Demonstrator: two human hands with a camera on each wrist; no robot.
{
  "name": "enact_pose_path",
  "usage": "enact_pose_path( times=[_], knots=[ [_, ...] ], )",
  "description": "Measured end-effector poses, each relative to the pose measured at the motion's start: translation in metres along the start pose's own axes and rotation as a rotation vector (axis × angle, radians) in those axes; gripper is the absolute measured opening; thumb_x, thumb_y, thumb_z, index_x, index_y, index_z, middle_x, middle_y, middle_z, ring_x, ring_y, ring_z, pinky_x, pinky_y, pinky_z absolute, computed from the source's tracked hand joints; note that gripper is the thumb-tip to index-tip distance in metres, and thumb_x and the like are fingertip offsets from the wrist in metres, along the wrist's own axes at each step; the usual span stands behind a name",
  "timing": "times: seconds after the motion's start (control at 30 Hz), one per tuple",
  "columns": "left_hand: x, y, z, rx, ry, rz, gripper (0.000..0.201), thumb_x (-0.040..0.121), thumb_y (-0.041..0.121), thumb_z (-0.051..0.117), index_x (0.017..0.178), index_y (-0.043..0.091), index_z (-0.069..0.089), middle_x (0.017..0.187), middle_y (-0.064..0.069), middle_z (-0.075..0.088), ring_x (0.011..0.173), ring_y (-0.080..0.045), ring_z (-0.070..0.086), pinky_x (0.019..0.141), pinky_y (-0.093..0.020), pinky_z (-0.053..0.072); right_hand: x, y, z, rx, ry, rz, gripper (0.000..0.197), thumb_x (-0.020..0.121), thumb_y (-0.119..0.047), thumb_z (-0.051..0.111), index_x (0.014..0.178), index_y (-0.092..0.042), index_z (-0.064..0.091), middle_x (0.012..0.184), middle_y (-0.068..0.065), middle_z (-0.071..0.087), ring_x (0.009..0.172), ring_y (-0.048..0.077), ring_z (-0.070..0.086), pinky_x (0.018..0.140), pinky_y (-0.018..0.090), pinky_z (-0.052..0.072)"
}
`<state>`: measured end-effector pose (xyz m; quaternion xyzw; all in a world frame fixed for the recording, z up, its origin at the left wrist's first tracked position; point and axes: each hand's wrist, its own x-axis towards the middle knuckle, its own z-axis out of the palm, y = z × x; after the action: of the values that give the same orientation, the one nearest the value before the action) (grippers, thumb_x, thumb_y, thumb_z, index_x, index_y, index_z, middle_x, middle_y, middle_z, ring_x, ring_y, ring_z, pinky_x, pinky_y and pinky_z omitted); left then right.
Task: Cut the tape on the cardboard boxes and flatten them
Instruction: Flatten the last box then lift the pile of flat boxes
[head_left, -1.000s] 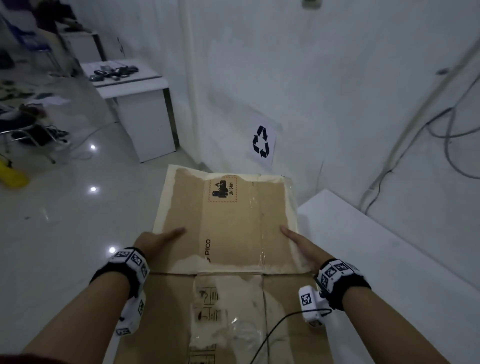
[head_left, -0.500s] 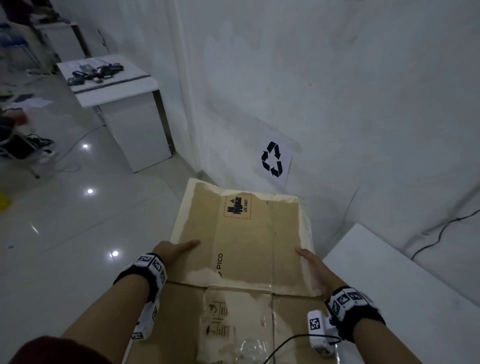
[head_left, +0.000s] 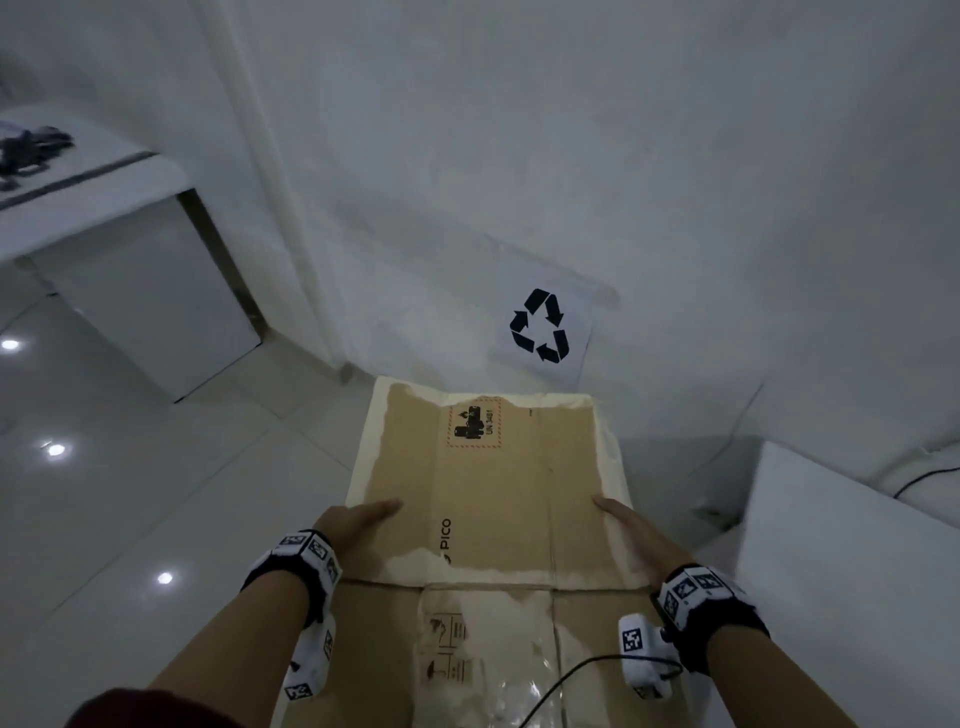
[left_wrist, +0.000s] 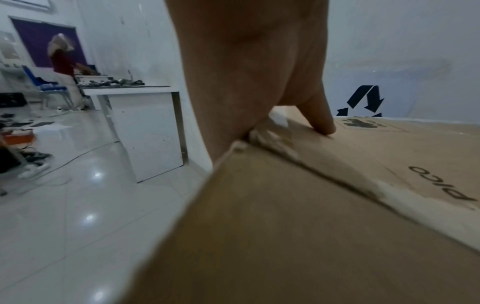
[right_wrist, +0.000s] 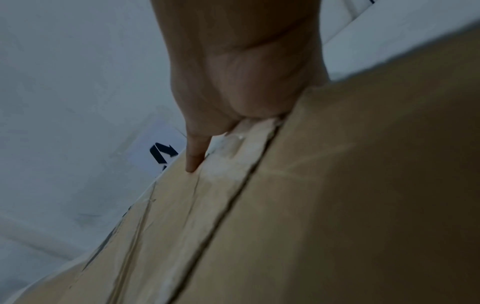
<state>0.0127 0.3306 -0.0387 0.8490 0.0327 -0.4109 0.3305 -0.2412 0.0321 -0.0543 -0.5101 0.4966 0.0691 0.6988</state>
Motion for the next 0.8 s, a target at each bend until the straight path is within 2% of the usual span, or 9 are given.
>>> enact_pose_path(
  times=[0.17,0.27,0.37,0.47,0.53,0.63,0.67,0.73,0.8],
  knots=[
    [0.109,0.001,-0.060,0.013,-0.096,-0.039,0.120,0.031,0.064,0.077,0.128,-0.002,0.055,0.127,-0.020,0.058,0.110,-0.035,0.059,0.099,-0.047,0.048,0.061,0.010,0.062,0.050,0.118,-0.056,0.063,0.070,-0.061,0.081,0.111,-0.014,0.071,0.112,0.011,0.073,0.102,0.031,0.069,0.100,0.048,0.048],
    [0.138,0.026,-0.086,0.047,-0.137,-0.043,0.113,0.051,0.060,0.083,0.136,-0.005,0.045,0.135,-0.021,0.051,0.118,-0.036,0.053,0.103,-0.045,0.043,0.083,-0.002,0.097,0.149,0.024,0.052,0.038,0.093,-0.041,0.063,0.110,-0.007,0.069,0.106,0.013,0.074,0.100,0.032,0.069,0.091,0.041,0.052],
    [0.171,0.039,-0.090,0.118,-0.155,-0.061,0.100,0.071,0.053,0.079,0.140,-0.007,0.038,0.141,-0.022,0.045,0.124,-0.037,0.048,0.104,-0.044,0.041,0.108,0.002,0.116,0.192,0.096,0.107,0.036,0.099,-0.036,0.053,0.113,-0.006,0.065,0.097,0.007,0.076,0.095,0.025,0.068,0.079,0.032,0.051],
    [0.208,0.042,-0.079,0.160,-0.187,-0.066,0.130,0.045,0.068,0.073,0.143,-0.006,0.033,0.145,-0.022,0.042,0.128,-0.037,0.045,0.104,-0.042,0.040,0.140,0.023,0.129,0.280,0.124,0.165,0.038,0.100,-0.039,0.049,0.113,-0.006,0.064,0.097,0.006,0.074,0.090,0.022,0.068,0.068,0.027,0.050],
    [0.238,0.037,-0.065,0.162,-0.212,-0.066,0.129,0.039,0.067,0.069,0.142,-0.005,0.037,0.142,-0.021,0.046,0.126,-0.036,0.048,0.102,-0.042,0.042,0.167,0.047,0.131,0.316,0.121,0.199,0.036,0.096,-0.043,0.056,0.106,-0.009,0.064,0.094,0.006,0.071,0.085,0.021,0.065,0.065,0.027,0.047],
    [0.293,0.018,-0.038,0.189,-0.248,-0.060,0.129,0.032,0.075,0.071,0.134,0.000,0.051,0.132,-0.018,0.056,0.115,-0.033,0.056,0.097,-0.039,0.047,0.219,0.086,0.130,0.319,0.125,0.204,0.097,0.051,-0.070,0.084,0.122,-0.007,0.063,0.116,0.010,0.070,0.106,0.028,0.066,0.093,0.037,0.049],
    [0.313,0.010,-0.028,0.202,-0.251,-0.066,0.132,0.028,0.079,0.069,0.133,0.001,0.053,0.130,-0.016,0.058,0.113,-0.032,0.058,0.096,-0.039,0.048,0.233,0.096,0.130,0.317,0.145,0.219,0.105,0.051,-0.072,0.083,0.129,-0.006,0.060,0.123,0.007,0.066,0.115,0.026,0.061,0.101,0.037,0.043],
    [0.349,-0.002,-0.008,0.219,-0.262,-0.052,0.125,0.028,0.079,0.067,0.126,0.002,0.059,0.122,-0.014,0.063,0.107,-0.030,0.061,0.093,-0.038,0.050,0.260,0.113,0.132,0.334,0.183,0.244,0.073,0.084,-0.058,0.066,0.135,-0.008,0.052,0.124,0.000,0.056,0.118,0.021,0.051,0.100,0.032,0.034],
    [0.379,-0.009,0.012,0.224,-0.271,-0.023,0.115,0.030,0.077,0.066,0.118,0.003,0.064,0.114,-0.012,0.066,0.101,-0.027,0.063,0.087,-0.034,0.049,0.291,0.134,0.129,0.354,0.254,0.282,0.055,0.097,-0.045,0.052,0.138,-0.008,0.048,0.119,0.003,0.056,0.109,0.020,0.053,0.097,0.032,0.035]
  ],
)
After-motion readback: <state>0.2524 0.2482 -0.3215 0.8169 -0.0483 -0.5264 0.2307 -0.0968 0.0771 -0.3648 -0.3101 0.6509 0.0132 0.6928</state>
